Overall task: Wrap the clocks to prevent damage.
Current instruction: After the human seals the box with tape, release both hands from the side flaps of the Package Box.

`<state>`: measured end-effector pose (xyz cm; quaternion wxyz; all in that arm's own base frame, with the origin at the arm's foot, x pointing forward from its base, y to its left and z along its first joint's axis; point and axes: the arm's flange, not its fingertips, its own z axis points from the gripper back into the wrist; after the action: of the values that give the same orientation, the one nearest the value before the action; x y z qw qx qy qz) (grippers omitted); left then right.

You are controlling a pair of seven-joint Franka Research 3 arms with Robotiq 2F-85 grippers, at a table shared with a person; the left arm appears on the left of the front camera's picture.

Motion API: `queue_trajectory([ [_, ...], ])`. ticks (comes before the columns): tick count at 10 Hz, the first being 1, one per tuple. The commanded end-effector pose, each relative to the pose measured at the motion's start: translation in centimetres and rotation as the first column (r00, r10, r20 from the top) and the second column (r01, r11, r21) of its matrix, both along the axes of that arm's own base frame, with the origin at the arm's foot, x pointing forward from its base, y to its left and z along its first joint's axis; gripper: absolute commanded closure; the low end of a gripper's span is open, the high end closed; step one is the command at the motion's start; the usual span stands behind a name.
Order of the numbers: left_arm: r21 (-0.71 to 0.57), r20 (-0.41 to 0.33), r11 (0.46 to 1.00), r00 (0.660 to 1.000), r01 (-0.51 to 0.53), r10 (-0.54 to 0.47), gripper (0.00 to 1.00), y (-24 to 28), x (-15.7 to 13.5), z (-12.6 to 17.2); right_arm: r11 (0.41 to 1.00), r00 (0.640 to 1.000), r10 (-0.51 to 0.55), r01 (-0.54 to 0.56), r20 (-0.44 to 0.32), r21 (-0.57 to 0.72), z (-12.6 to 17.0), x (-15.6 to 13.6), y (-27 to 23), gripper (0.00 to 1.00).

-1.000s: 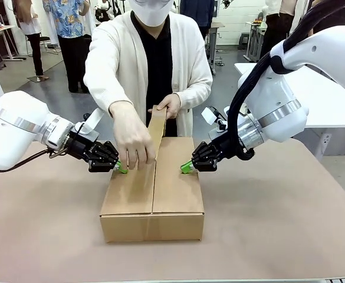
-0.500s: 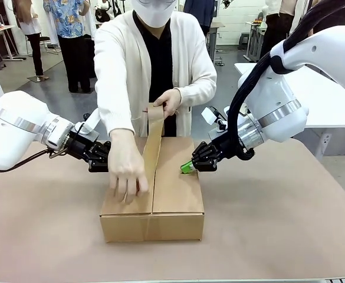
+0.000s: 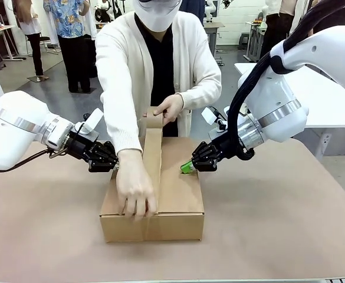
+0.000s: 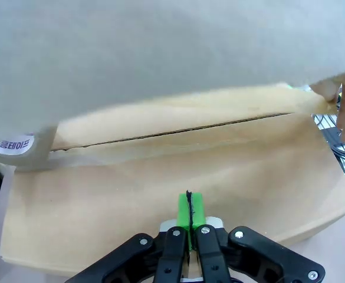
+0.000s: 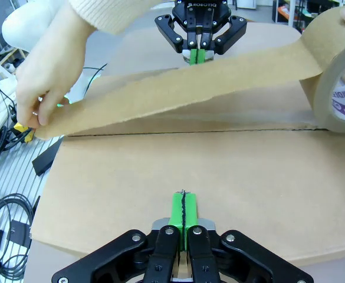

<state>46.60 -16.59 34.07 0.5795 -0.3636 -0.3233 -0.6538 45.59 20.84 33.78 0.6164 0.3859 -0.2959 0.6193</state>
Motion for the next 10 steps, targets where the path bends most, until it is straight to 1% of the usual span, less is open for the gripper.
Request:
queue_trajectory([
  [1,0.005,-0.001,1.0,1.0,-0.007,0.007,1.0,0.12,-0.03,-0.34,1.0,1.0,-0.011,0.011,-0.01,0.001,-0.51,-0.14,0.07,0.99],
  [10,0.005,-0.001,1.0,1.0,-0.007,0.007,1.0,0.12,-0.03,-0.34,1.0,1.0,-0.011,0.011,-0.01,0.001,-0.51,-0.14,0.07,0.99],
])
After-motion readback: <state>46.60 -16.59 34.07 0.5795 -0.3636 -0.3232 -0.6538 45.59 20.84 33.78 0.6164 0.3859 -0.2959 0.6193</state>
